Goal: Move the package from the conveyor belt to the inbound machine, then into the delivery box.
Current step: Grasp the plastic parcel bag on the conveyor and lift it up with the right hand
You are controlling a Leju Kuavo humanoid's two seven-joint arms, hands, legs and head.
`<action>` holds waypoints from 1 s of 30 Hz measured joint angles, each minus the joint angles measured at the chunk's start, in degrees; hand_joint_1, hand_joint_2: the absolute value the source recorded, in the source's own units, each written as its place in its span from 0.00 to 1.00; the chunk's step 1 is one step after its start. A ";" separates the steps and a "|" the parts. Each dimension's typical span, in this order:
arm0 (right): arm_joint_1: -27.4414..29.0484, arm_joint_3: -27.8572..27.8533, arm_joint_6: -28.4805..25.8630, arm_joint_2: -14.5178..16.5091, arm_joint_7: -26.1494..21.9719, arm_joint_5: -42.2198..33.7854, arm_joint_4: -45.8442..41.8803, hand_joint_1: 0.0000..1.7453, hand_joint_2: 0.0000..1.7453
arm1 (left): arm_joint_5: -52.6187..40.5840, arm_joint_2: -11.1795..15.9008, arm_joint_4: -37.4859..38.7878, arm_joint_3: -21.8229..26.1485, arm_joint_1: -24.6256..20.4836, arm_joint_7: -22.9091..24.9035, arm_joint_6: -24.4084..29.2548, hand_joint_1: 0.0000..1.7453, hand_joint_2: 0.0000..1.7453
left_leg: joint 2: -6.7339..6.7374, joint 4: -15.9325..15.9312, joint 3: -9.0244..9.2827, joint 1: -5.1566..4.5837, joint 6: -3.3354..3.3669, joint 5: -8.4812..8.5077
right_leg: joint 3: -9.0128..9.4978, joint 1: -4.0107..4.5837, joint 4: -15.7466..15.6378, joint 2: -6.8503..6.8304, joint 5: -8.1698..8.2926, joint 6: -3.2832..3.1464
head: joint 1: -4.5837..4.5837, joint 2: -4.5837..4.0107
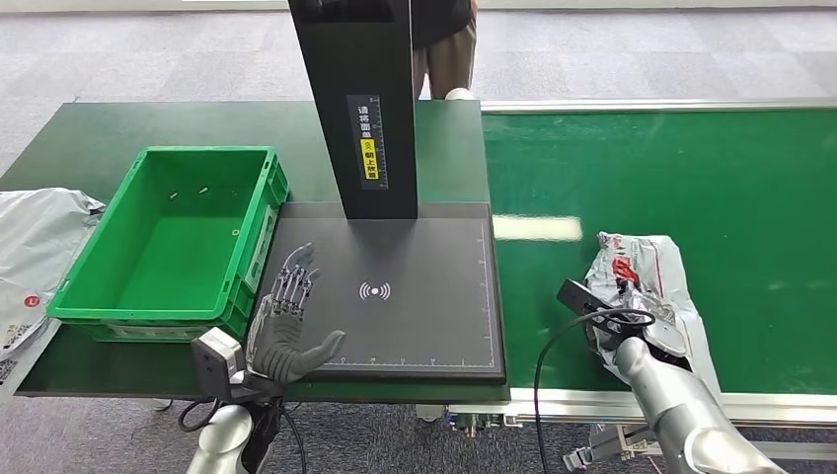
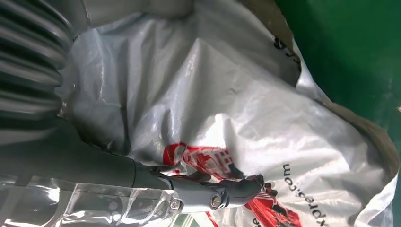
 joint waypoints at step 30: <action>1.81 -10.65 -8.98 2.46 -26.65 -20.06 -3.33 1.00 1.00 | 0.76 1.01 -3.08 -0.17 3.96 0.68 1.43 0.00 1.00 | -0.04 0.05 -0.02 0.02 0.01 -0.01 | 0.05 0.00 0.00 -0.02 0.01 0.04 | -0.01 0.00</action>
